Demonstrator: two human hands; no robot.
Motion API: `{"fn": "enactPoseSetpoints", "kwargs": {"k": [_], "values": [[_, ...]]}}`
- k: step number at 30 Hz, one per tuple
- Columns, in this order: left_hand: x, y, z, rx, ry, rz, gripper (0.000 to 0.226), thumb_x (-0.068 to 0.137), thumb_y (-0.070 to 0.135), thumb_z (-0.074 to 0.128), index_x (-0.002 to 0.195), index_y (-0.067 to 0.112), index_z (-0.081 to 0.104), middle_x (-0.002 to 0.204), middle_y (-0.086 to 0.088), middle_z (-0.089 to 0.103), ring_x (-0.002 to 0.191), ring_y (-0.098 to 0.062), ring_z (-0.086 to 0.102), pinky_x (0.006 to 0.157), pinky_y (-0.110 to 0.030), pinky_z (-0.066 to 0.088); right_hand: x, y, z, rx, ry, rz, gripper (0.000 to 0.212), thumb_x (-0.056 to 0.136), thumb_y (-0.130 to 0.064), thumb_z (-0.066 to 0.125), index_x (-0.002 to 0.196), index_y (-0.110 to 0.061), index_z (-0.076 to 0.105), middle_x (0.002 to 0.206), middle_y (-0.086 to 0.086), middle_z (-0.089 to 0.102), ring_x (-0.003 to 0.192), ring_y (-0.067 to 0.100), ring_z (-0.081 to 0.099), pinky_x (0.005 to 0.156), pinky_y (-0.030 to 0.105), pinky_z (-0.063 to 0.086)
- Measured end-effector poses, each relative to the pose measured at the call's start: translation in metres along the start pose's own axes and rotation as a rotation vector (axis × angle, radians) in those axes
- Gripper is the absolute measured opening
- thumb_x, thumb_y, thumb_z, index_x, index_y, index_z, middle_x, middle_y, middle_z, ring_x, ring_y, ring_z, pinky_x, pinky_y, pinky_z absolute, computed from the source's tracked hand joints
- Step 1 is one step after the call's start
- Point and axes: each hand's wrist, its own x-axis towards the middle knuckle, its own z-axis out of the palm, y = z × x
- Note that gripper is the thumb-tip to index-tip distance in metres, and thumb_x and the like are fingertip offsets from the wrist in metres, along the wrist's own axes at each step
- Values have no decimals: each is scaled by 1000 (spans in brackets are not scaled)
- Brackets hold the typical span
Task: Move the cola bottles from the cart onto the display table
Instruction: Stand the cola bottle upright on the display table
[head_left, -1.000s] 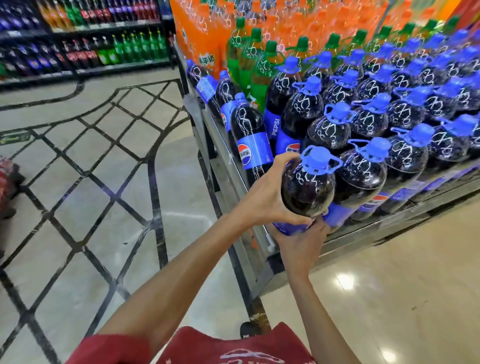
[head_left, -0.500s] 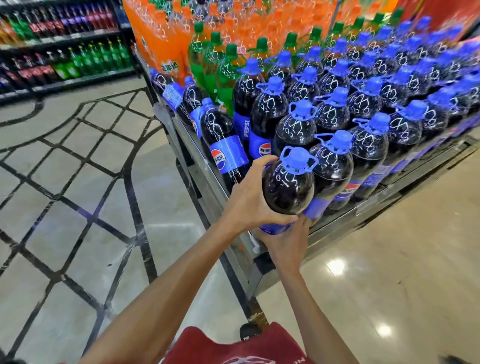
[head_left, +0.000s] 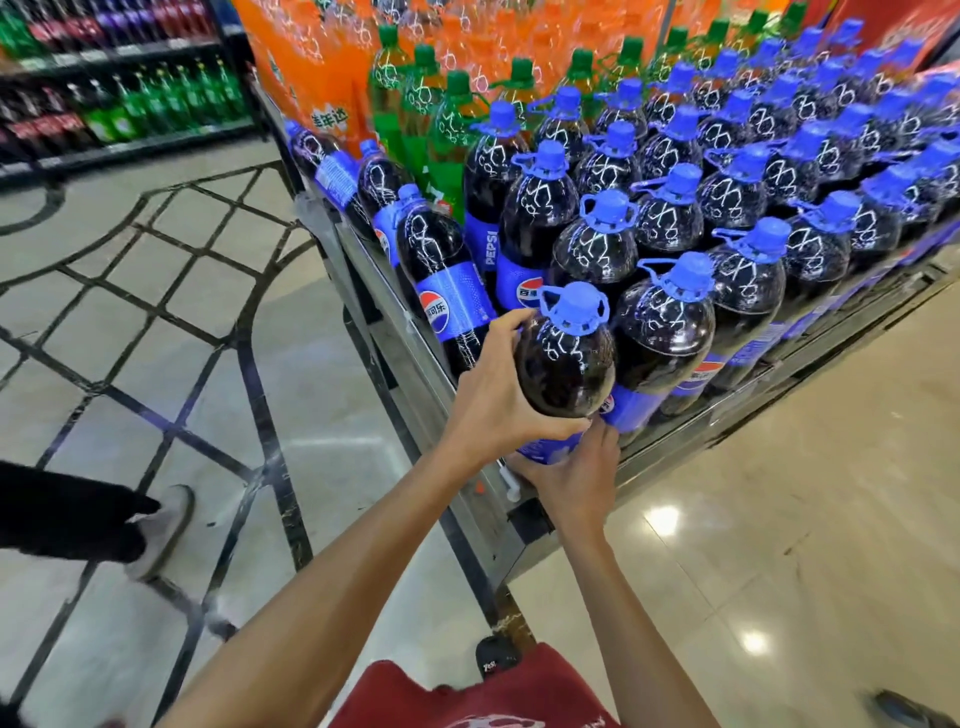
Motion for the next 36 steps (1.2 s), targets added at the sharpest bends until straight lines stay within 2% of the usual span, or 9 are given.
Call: {"fn": "enactPoseSetpoints", "kwargs": {"k": [2, 5, 11, 18, 22, 26, 29, 33, 36], "values": [[-1, 0, 0, -3, -6, 4, 113, 50, 44, 98, 136, 43, 25, 127, 29, 50, 103, 30, 42, 82, -4, 34, -1, 0, 1, 9, 2, 14, 106, 52, -47, 96, 139, -16, 45, 133, 3, 47, 126, 26, 47, 87, 40, 48], [-4, 1, 1, -5, -16, 12, 114, 50, 46, 98, 137, 42, 25, 134, 25, 49, 109, 24, 43, 80, -2, 31, -6, 0, 0, 41, -4, 36, 103, 54, -47, 97, 138, -19, 43, 135, 0, 38, 122, 23, 48, 87, 39, 50], [-9, 1, 4, -53, 3, 24, 114, 52, 45, 97, 140, 40, 25, 140, 17, 50, 119, 4, 52, 87, -23, 43, -8, 1, 2, 67, 0, 7, 100, 55, -45, 97, 135, -17, 44, 123, -9, 35, 118, 23, 48, 90, 48, 53], [-8, -5, 1, -13, -55, 84, 122, 56, 50, 95, 150, 33, 18, 149, 10, 40, 133, -6, 47, 100, -40, 50, -13, 1, -5, 38, -68, -20, 102, 61, -51, 93, 139, -13, 40, 129, 0, 39, 118, 22, 49, 91, 40, 51], [-8, -16, -11, 61, -167, 149, 126, 67, 44, 91, 159, 30, 6, 161, 4, 30, 143, -12, 40, 110, -42, 44, -10, 2, -24, -124, -160, -107, 84, 71, -40, 89, 132, -2, 46, 126, 13, 45, 119, 31, 50, 86, 40, 49], [-13, -22, -32, 273, -195, 174, 111, 79, 43, 81, 159, 35, 4, 159, 5, 38, 135, -20, 51, 100, -46, 51, -9, -6, -41, -395, -284, -137, 68, 81, -36, 81, 124, 3, 48, 123, 21, 51, 118, 39, 52, 91, 44, 47], [-18, -24, -49, 519, -229, 194, 89, 88, 42, 70, 158, 29, 16, 149, 0, 47, 130, -26, 53, 91, -47, 54, -17, -19, -52, -615, -399, -172, 67, 84, -43, 75, 127, 1, 49, 125, 20, 54, 119, 38, 54, 93, 42, 48], [-25, -33, -80, 940, -382, 110, 72, 91, 41, 66, 151, 21, 32, 135, -10, 49, 128, -32, 47, 93, -46, 50, -29, -46, -55, -684, -443, -276, 50, 86, -46, 71, 114, -7, 58, 113, 15, 62, 110, 33, 60, 79, 39, 50], [-36, -45, -101, 1045, -417, 2, 66, 92, 47, 63, 145, 17, 38, 137, -13, 47, 128, -34, 45, 97, -45, 45, -32, -73, -48, -698, -549, -374, 41, 88, -42, 68, 111, -10, 55, 113, 14, 62, 110, 34, 60, 76, 39, 45]]}}
